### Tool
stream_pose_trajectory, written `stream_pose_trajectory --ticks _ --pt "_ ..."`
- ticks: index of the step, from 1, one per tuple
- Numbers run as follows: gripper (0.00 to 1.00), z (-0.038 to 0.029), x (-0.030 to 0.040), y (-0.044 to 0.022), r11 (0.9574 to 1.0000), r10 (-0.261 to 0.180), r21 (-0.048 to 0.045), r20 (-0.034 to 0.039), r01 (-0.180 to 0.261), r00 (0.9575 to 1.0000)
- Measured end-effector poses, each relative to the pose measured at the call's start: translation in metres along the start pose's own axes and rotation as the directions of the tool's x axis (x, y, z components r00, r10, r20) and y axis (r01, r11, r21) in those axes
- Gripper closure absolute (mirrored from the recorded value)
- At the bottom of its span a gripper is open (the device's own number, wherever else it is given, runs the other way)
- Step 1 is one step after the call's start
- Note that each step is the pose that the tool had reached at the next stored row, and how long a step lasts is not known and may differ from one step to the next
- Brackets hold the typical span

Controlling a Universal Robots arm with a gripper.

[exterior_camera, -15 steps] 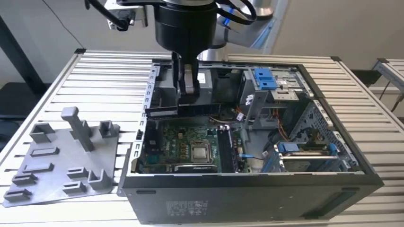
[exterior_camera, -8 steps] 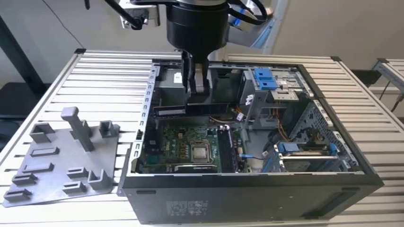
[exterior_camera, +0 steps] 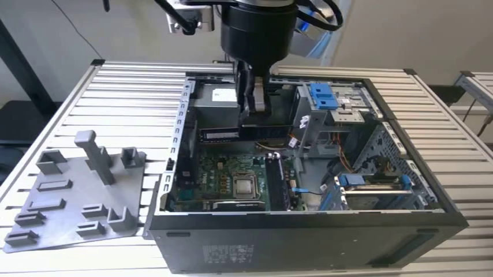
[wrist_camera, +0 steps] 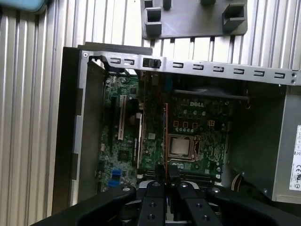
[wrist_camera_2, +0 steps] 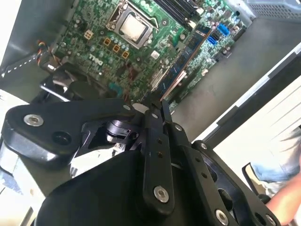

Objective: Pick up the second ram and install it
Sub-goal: 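Pick up the second ram and move it above second insertion slot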

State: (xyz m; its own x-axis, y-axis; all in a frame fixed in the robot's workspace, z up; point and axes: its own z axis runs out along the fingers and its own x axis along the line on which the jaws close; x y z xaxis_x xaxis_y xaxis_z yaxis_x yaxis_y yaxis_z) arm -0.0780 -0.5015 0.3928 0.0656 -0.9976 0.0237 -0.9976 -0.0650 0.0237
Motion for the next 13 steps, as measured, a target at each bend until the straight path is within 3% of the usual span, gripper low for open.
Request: stream_pose_trajectory --ticks 13 --pt "0.86 -0.0009 -0.0006 -0.0396 0.9998 0.018 -0.0006 -0.0025 -0.018 0.9998"
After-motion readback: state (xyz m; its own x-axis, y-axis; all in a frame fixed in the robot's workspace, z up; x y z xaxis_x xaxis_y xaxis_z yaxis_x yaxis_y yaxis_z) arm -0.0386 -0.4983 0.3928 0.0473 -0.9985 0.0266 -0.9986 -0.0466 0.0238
